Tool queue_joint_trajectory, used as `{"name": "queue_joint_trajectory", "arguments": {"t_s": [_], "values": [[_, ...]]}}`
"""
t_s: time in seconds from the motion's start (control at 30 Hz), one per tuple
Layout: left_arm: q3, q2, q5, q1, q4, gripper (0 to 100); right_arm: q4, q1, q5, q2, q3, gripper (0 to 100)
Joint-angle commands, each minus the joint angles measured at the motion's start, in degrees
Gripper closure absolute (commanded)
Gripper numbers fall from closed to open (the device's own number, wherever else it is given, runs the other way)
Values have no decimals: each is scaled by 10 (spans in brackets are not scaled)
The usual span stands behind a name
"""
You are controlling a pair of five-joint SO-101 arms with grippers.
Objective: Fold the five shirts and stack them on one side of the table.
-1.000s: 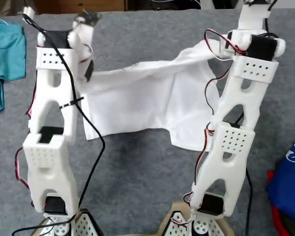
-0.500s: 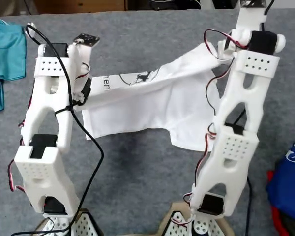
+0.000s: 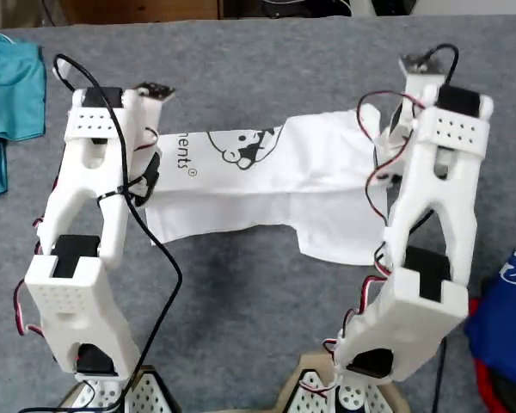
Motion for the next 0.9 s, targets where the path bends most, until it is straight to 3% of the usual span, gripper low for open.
{"name": "queue_joint_trajectory", "arguments": {"t_s": [0.0, 0.3, 0.57, 0.87], "values": [[19, -32, 4, -1, -19, 982, -47, 15, 12, -54, 75, 995], [39, -32, 4, 13, -20, 982, -113, 43, 12, -64, 157, 995], [39, -32, 4, 13, -18, 982, -80, 92, 62, -64, 160, 995], [68, -31, -5, 18, -20, 982, -81, 87, 65, -64, 171, 995]]}}
